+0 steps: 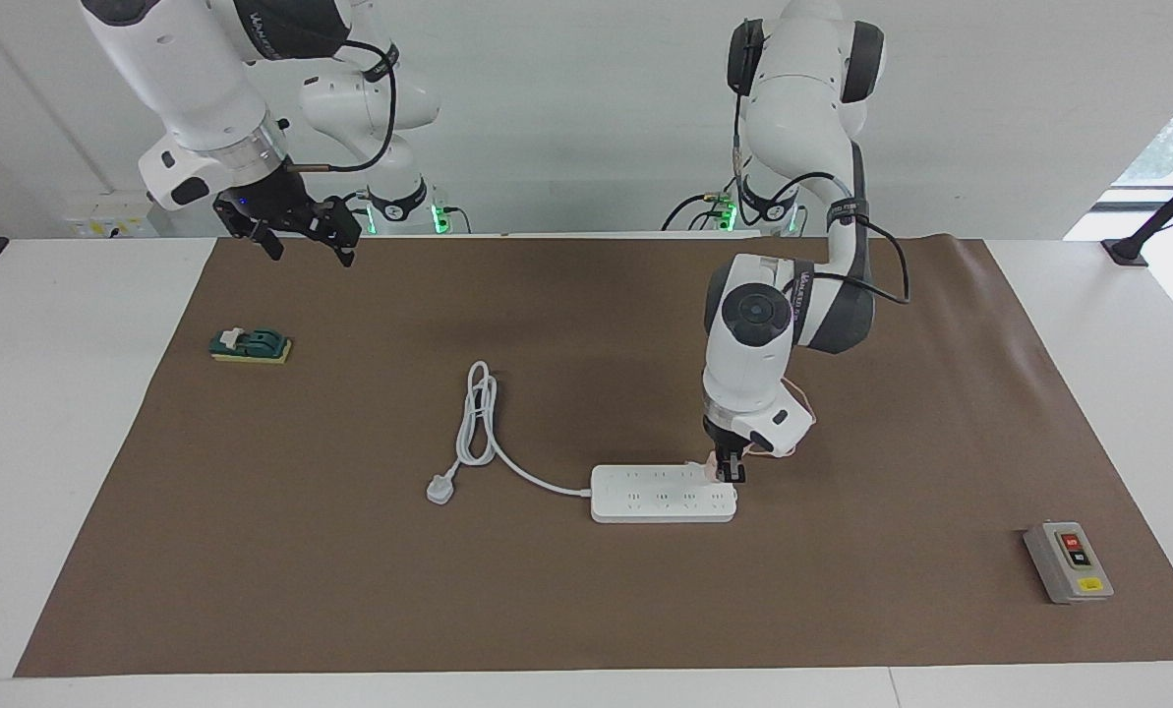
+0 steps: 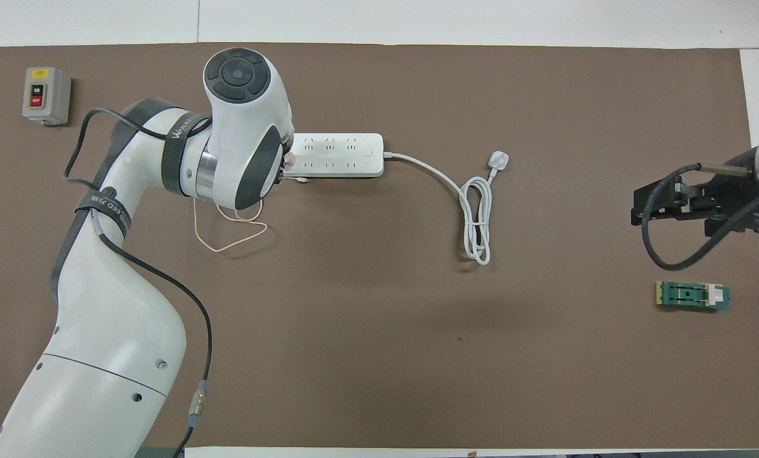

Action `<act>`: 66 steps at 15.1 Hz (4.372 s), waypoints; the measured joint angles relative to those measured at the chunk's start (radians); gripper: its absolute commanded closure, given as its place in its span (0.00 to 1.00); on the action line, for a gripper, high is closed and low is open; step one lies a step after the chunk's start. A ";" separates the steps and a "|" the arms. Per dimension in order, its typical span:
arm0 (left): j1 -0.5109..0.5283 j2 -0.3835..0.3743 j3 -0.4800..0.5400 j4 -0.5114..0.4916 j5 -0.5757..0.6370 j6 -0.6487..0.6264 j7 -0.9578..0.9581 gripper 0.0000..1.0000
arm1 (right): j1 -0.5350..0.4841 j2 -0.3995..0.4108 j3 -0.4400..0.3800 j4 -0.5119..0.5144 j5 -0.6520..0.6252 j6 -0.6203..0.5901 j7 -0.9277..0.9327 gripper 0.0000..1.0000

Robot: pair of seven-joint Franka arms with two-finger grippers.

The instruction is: Plug charger into power strip

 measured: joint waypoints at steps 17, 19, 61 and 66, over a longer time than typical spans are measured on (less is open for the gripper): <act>-0.008 -0.025 -0.001 -0.048 0.019 0.045 0.000 1.00 | 0.000 0.000 0.000 0.000 0.000 0.000 0.000 0.00; -0.010 -0.026 -0.001 -0.049 0.024 0.046 0.000 1.00 | 0.000 0.000 0.000 0.000 0.000 0.000 0.000 0.00; 0.026 -0.072 0.008 0.023 -0.029 -0.063 0.214 0.00 | 0.000 0.000 0.000 0.000 0.000 0.000 0.000 0.00; 0.083 -0.193 0.011 0.025 -0.029 -0.180 0.457 0.00 | 0.000 0.000 0.000 0.000 0.000 0.000 0.000 0.00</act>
